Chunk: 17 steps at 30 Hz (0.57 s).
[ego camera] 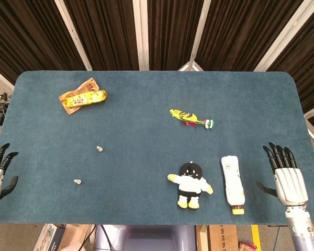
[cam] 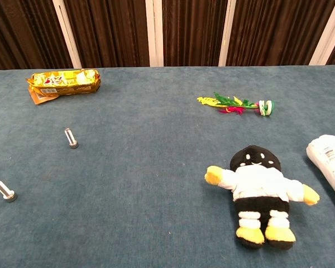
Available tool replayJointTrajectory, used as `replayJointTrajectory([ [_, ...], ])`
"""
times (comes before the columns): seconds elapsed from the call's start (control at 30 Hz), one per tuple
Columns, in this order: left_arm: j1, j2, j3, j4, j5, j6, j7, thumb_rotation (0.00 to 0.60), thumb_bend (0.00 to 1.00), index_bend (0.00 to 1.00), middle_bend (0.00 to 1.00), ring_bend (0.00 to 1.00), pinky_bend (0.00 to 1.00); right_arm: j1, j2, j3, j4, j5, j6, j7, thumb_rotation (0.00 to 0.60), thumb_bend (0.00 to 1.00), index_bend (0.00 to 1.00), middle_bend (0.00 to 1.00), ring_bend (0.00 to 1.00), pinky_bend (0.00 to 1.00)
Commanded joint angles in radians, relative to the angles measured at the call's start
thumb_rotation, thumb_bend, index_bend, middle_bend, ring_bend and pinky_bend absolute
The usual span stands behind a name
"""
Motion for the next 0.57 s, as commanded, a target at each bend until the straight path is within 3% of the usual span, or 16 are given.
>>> replayJointTrajectory([
  [0.03, 0.023, -0.041, -0.017, 0.053, 0.003, 0.024, -0.022, 0.600, 0.46, 0.23, 0.07, 0.00, 0.00, 0.000, 0.008, -0.003, 0.005, -0.017, 0.008, 0.004, 0.600, 0.11, 0.10, 0.07, 0.02, 0.00],
  [0.57, 0.043, -0.046, -0.075, 0.103, -0.052, -0.009, -0.098, 0.600, 0.46, 0.21, 0.07, 0.00, 0.00, -0.007, 0.032, -0.009, -0.020, -0.023, 0.011, 0.015, 0.600, 0.11, 0.10, 0.07, 0.02, 0.00],
])
